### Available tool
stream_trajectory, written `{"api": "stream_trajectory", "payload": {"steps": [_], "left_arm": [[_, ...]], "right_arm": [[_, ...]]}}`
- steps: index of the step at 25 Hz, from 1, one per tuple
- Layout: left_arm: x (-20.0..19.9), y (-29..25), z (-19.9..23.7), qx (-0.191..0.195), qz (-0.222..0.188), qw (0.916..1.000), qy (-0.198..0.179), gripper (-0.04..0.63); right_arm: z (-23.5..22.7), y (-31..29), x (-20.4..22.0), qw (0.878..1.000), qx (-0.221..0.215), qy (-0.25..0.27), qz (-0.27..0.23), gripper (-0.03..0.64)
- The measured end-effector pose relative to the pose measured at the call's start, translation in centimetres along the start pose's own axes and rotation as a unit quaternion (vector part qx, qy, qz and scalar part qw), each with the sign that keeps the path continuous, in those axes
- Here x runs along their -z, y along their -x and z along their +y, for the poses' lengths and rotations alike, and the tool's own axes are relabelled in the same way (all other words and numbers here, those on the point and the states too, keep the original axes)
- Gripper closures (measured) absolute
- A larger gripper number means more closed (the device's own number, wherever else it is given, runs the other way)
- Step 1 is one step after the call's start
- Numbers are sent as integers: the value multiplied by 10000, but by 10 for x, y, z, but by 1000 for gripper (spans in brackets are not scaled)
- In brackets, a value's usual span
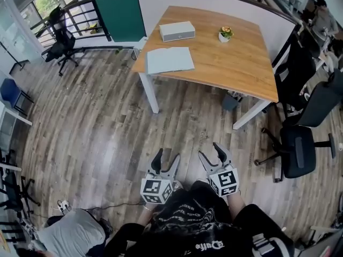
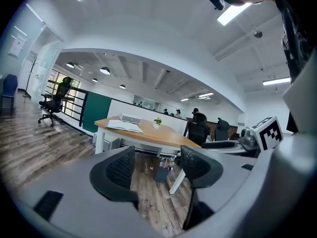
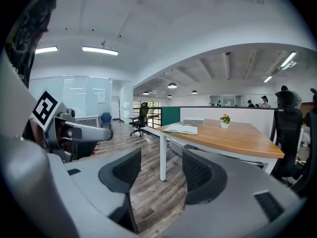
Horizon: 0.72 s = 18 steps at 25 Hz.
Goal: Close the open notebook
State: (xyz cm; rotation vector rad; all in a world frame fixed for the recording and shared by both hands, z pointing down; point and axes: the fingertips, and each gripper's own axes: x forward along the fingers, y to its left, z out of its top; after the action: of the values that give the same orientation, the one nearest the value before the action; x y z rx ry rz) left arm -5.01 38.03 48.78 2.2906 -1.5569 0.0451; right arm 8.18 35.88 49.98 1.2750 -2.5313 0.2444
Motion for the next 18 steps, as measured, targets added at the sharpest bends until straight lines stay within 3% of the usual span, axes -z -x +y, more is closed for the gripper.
{"api": "stream_trajectory", "payload": {"steps": [4, 8, 12, 18], "left_arm": [[5, -3, 7, 14, 16, 9997, 243, 304], [18, -3, 7, 25, 266, 9996, 109, 304], [21, -11, 14, -12, 346, 9993, 147, 304], [13, -40, 22, -160, 393, 9991, 87, 304]], "right_arm": [[3, 1, 10, 9997, 173, -146, 76, 360], [-1, 1, 15, 9991, 253, -328, 125, 362], [2, -14, 18, 9994, 124, 104, 292, 364], [-13, -45, 15, 9990, -174, 100, 392, 364]]}}
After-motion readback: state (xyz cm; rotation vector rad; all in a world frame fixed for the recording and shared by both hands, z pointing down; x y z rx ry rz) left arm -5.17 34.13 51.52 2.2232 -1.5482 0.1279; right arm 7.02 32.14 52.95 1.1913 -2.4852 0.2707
